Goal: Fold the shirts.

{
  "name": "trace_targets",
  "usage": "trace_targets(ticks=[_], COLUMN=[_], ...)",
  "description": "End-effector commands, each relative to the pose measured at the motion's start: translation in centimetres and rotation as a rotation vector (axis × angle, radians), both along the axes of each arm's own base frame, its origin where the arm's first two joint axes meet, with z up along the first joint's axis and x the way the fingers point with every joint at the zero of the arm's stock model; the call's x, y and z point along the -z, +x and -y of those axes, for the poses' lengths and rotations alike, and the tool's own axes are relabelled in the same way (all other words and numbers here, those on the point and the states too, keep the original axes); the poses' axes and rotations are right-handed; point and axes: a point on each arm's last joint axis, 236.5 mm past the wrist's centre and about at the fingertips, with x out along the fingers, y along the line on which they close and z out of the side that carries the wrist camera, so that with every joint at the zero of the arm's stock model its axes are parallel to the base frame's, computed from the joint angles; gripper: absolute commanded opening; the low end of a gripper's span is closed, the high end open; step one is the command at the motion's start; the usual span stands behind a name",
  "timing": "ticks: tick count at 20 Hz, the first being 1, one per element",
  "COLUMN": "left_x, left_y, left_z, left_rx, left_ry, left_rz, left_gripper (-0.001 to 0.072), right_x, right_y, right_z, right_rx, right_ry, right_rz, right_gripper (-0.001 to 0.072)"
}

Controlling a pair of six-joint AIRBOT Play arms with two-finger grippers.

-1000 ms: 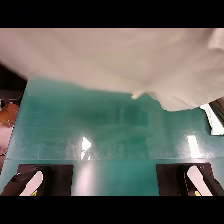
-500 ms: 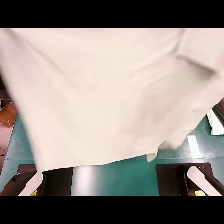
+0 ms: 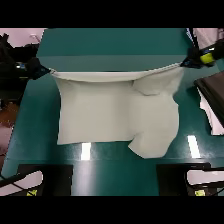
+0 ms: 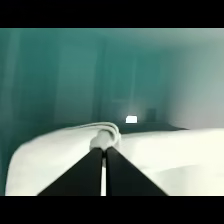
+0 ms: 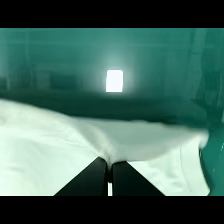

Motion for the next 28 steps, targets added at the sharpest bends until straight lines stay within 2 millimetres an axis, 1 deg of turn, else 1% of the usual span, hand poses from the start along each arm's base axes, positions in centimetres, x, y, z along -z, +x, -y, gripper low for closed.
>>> trace_targets(ticks=[1,2,4,5,7,9,11,13,15,17,19,21,22,24,26,28], left_x=[1.3,1.4,2.5,3.1,3.8,3.9,3.9,4.5,5.7,7.4,9.4,11.3,11.9,12.3,12.4,12.6], left_y=[5.8,6.7,7.9,8.3,8.9,9.2,9.3,9.0,7.9,6.3,4.3,2.5,2.0,1.5,1.3,0.7], left_z=[-1.6,-2.0,-2.7,-2.7,-1.9,-1.0,-0.8,-0.7,0.0,0.7,0.9,0.4,0.1,-0.2,-0.1,0.2], left_rx=[-0.111,-0.132,-0.159,-0.165,-0.145,-0.124,-0.116,-0.085,-0.008,0.093,0.182,0.246,0.257,0.256,0.264,0.284], left_ry=[-0.077,-0.085,-0.078,-0.072,-0.040,0.003,0.025,0.062,0.106,0.172,0.234,0.295,0.315,0.325,0.324,0.313], left_rz=[0.149,0.176,0.189,0.186,0.197,0.222,0.234,0.222,0.188,0.133,0.057,-0.025,-0.053,-0.084,-0.092,-0.111], left_gripper=[0.0021,0.0021,0.0021,0.0021,0.0022,0.0021,0.0021,0.0021,0.0021,0.0021,0.0021,0.0021,0.0021,0.0021,0.0021,0.0022], right_x=[4.3,4.2,3.0,2.3,1.6,2.1,3.3,5.4,8.4,10.6,11.7,12.7,13.2,14.3,15.3,15.6], right_y=[6.1,7.3,9.7,10.6,11.5,11.2,10.2,8.4,6.0,3.5,1.6,-0.5,-1.4,-3.1,-4.4,-5.2], right_z=[-1.1,-1.2,-0.5,-0.1,0.3,0.9,1.6,1.9,1.8,1.7,1.6,1.4,1.3,1.2,1.1,1.0], right_rx=[0.043,0.059,0.110,0.127,0.147,0.139,0.116,0.081,0.045,0.031,0.031,0.028,0.027,0.026,0.027,0.026], right_ry=[-0.017,-0.019,-0.023,-0.027,-0.032,-0.071,-0.125,-0.163,-0.177,-0.181,-0.179,-0.176,-0.174,-0.171,-0.167,-0.166], right_rz=[0.086,0.132,0.244,0.290,0.336,0.326,0.272,0.182,0.068,-0.015,-0.049,-0.087,-0.106,-0.138,-0.163,-0.178], right_gripper=[0.0016,0.0016,0.0016,0.0016,0.0016,0.0016,0.0016,0.0016,0.0016,0.0016,0.0016,0.0016,0.0016,0.0017,0.0019,0.0020])
